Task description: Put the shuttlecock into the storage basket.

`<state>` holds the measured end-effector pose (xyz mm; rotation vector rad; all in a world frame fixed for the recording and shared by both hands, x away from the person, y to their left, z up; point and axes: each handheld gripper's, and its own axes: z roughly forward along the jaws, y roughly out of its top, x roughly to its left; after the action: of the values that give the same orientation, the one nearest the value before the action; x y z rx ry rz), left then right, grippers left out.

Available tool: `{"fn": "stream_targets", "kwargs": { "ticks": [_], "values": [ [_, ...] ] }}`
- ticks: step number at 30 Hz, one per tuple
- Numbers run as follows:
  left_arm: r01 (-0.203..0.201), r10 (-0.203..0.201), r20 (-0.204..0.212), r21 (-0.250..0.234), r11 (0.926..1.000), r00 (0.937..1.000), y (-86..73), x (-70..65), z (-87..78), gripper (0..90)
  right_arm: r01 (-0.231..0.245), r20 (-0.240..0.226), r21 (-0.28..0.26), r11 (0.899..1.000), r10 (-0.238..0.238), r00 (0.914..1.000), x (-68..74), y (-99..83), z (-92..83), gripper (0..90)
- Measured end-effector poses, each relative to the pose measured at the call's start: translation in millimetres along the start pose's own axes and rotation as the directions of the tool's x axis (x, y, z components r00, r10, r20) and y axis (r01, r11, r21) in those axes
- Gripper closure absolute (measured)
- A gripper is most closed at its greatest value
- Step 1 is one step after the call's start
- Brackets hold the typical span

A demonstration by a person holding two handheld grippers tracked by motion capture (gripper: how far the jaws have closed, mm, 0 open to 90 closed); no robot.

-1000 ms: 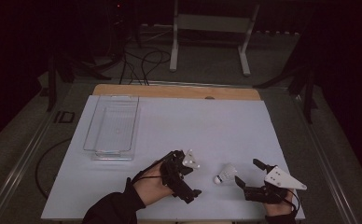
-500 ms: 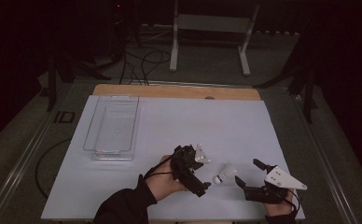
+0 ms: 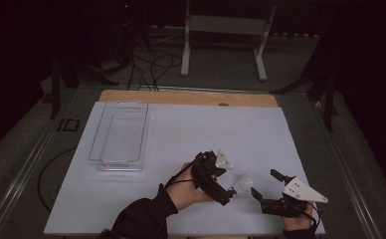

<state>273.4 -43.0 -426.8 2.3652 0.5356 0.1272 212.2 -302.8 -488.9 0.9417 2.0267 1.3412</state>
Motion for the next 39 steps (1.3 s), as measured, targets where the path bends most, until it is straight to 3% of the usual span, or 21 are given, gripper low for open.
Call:
{"fn": "stream_targets", "kwargs": {
  "ticks": [11,14,20,27,36,39],
  "values": [
    [0.024,-0.024,0.009,-0.005,0.9997,0.9997,4.1,0.1,23.6,0.1,0.003,-0.001,0.001,1.000,-0.003,1.0000,0.0,-0.1,0.0,8.9],
    [0.039,-0.039,0.015,0.018,0.9991,0.9991,4.7,-0.1,30.6,0.2,-0.001,-0.002,0.001,1.000,0.001,1.0000,-0.1,-0.2,-0.1,8.9],
    [0.028,-0.030,0.017,0.074,0.9969,0.9994,6.7,-1.6,42.2,0.5,0.002,-0.005,0.002,1.000,-0.002,1.0000,0.1,-0.3,0.2,8.9],
    [0.046,-0.050,0.039,0.097,0.9943,0.9980,3.1,1.4,52.6,1.6,0.003,-0.006,0.001,1.000,-0.003,1.0000,0.0,-0.3,-0.1,9.0],
    [0.048,-0.056,0.068,0.115,0.9923,0.9961,-4.4,3.9,64.8,7.9,-0.002,-0.008,0.006,1.000,0.002,1.0000,0.2,-0.5,0.3,8.9],
    [0.040,-0.051,0.089,0.123,0.9917,0.9948,-6.9,4.2,68.5,13.7,-0.001,-0.008,0.007,1.000,0.001,1.0000,0.1,-0.6,0.3,8.9]
  ]
}}
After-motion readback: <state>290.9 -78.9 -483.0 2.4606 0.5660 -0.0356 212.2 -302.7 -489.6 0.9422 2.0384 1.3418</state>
